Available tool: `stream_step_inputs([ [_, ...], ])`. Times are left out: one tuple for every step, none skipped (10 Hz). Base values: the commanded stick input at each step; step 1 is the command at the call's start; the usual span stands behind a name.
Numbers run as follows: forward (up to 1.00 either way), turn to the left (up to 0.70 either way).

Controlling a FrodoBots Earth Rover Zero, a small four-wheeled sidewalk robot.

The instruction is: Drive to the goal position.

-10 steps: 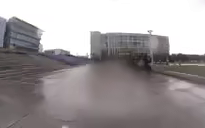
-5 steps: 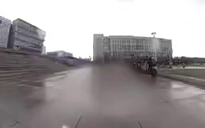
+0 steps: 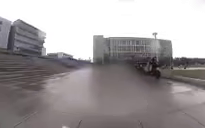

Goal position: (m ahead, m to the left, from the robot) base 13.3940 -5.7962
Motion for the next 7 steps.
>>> stream_step_inputs([
  [0.7,0.0],
  [0.7,0.0],
  [0.7,0.0],
  [0.7,0.0],
  [0.7,0.0],
  [0.7,0.0],
  [0.7,0.0],
])
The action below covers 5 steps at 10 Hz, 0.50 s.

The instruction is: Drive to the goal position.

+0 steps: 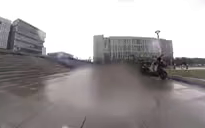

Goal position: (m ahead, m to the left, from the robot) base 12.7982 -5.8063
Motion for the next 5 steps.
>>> stream_step_inputs([
  [0.7,0.0],
  [0.7,0.0],
  [0.7,0.0],
  [0.7,0.0],
  [0.7,0.0],
])
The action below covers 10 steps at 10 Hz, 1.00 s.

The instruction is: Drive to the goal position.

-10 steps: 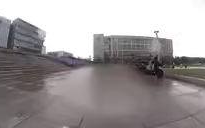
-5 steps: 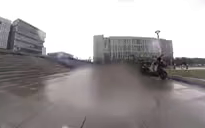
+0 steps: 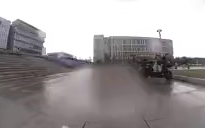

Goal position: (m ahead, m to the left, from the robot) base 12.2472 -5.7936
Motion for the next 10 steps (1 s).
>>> stream_step_inputs([
  [0.7,0.0],
  [0.7,0.0],
  [0.7,0.0],
  [0.7,0.0],
  [0.7,0.0],
  [0.7,0.0],
  [0.7,0.0],
  [0.7,0.0],
  [0.7,0.0],
  [0.7,0.0],
])
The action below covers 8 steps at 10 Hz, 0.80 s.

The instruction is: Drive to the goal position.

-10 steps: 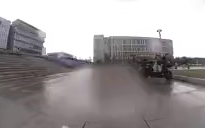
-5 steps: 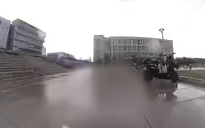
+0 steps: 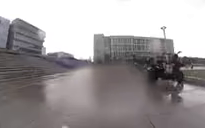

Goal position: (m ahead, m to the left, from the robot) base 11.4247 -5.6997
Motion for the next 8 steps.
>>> stream_step_inputs([
  [0.7,0.0],
  [0.7,0.0],
  [0.7,0.0],
  [0.7,0.0],
  [0.7,0.0],
  [0.7,0.0],
  [0.7,0.0],
  [0.7,0.0],
])
